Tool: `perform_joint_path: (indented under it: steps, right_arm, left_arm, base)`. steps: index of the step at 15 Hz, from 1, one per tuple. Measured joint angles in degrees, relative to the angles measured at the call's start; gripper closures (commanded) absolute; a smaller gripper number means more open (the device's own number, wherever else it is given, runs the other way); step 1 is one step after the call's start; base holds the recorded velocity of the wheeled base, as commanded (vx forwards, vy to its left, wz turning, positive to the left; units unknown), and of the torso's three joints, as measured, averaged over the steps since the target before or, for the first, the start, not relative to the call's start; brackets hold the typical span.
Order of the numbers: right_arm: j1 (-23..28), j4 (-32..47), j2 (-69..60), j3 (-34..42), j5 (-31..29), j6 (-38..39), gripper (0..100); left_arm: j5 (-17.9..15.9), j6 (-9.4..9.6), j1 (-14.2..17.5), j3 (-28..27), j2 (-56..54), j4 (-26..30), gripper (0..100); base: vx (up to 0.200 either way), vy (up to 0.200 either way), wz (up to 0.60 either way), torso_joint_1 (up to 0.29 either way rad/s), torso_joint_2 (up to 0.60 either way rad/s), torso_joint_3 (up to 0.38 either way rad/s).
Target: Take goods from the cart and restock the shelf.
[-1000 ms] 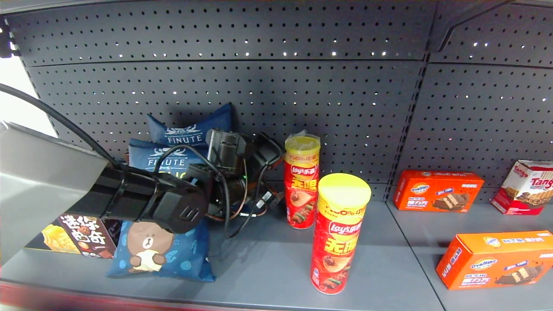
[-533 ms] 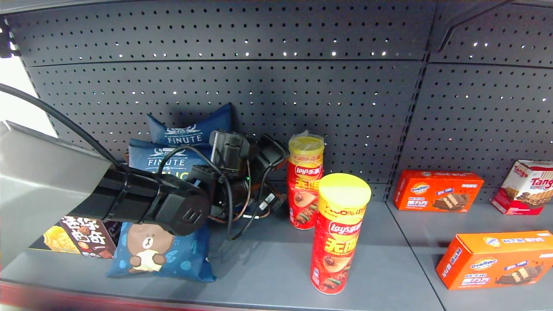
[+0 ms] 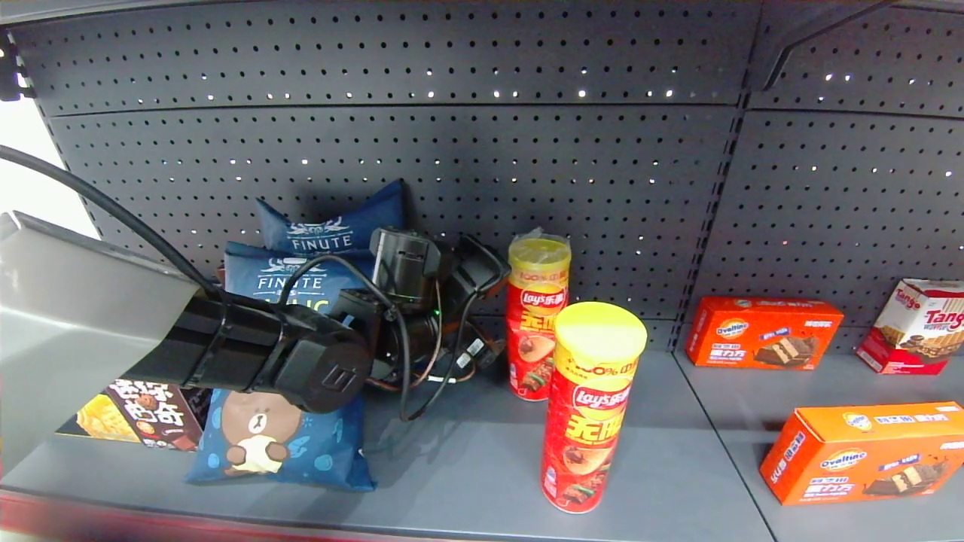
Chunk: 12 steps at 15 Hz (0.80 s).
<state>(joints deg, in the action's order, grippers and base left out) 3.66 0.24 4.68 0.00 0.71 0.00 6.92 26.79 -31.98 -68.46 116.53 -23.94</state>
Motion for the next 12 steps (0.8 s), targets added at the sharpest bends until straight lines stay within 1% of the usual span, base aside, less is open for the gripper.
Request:
perform_joint_path:
  steps: [12]
  right_arm:
    - [0.0,0.0,0.0,0.0,0.0,0.0,0]
  left_arm:
    - [-0.1,-0.02,-0.6,-0.5,0.3,-0.1,0]
  base:
    - [0.0,0.0,0.0,0.0,0.0,0.0]
